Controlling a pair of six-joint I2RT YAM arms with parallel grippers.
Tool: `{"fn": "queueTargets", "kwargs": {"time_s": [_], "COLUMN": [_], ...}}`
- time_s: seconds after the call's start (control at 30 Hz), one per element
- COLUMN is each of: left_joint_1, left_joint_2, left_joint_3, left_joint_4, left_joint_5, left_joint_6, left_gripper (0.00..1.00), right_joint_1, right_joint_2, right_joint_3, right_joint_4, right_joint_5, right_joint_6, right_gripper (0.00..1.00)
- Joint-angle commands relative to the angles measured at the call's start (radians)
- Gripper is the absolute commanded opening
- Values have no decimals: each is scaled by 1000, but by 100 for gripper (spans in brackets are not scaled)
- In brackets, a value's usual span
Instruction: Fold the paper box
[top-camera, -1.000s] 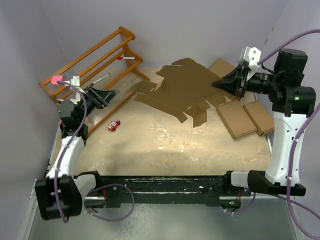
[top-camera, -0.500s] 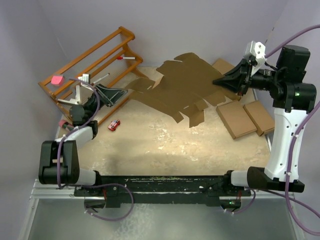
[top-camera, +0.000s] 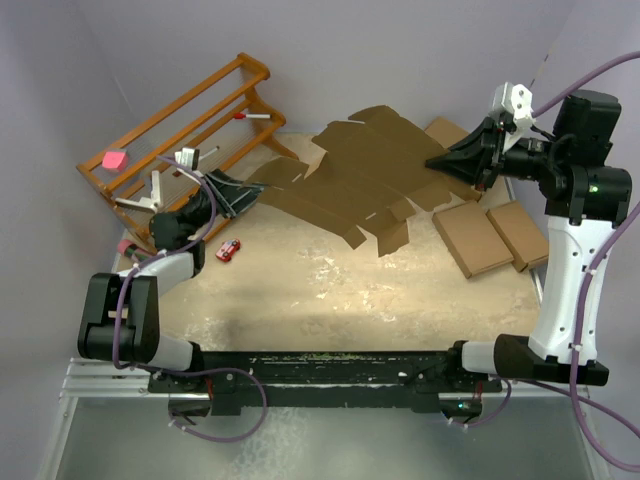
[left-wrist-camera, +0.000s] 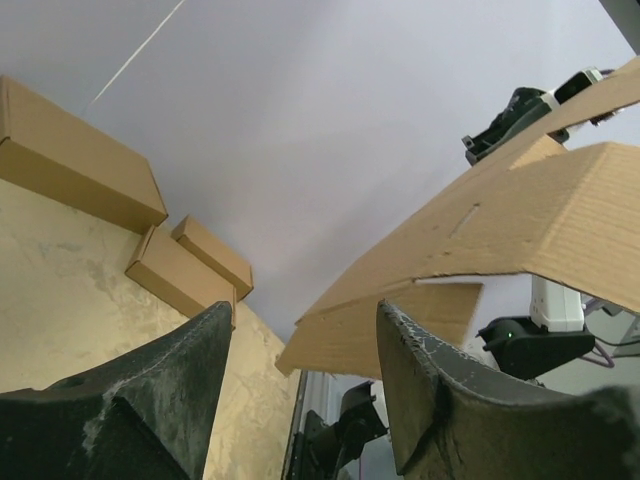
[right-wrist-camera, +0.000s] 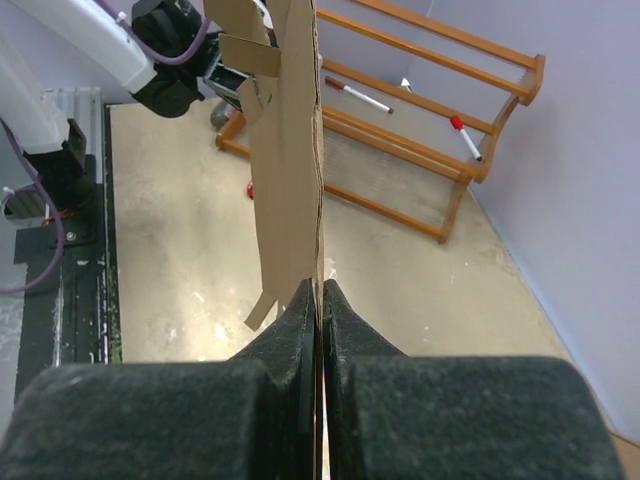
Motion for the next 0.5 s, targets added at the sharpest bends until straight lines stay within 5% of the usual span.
{"fn": "queueTargets", "kwargs": {"time_s": [0.0,0.47], "left_joint_1": [-4,-33], "left_joint_2": [-58,-112], "left_joint_3": [-1,8], "left_joint_4": [147,146], "left_joint_5": [58,125], "left_joint_6": [28,68], "left_gripper": [63,65], "right_joint_1": [-12,-25], "right_joint_2": [-21,-25], "right_joint_3": [-14,-41], "right_joint_4": [54,97], "right_joint_5": [-21,-30], "right_joint_6": [19,19], "right_gripper": [0,0]}}
